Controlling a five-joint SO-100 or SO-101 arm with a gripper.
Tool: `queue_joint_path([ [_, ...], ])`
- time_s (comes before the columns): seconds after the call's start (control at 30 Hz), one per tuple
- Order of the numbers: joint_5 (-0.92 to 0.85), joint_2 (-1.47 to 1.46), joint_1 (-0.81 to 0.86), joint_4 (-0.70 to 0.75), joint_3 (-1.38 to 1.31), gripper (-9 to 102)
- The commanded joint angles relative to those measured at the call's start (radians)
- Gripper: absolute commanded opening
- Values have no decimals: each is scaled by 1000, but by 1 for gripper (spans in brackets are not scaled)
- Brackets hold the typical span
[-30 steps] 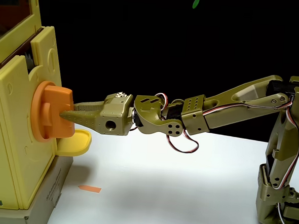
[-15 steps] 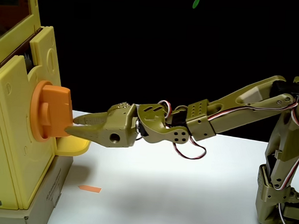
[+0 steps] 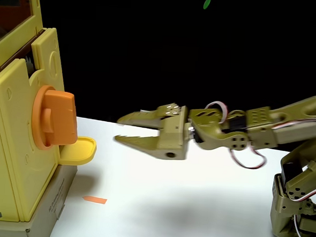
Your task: Turn the button of vending machine.
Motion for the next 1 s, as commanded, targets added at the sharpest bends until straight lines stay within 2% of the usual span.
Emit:
queue_joint_path([
  [0.0, -382, 198, 25, 121, 28, 22],
  [0.2, -1149, 377, 57, 433, 28, 36],
  [0.33, -1563, 368, 72, 466, 48, 41],
  [0.4, -1713, 345, 78, 446, 55, 42],
  [0.5, -1902, 301, 83, 330, 83, 43],
  [0.73, -2212, 101, 87, -58, 135, 42],
  [0.87, -2309, -29, 94, -222, 110, 44],
  [0.97, -2324, -187, 118, -293, 12, 52],
])
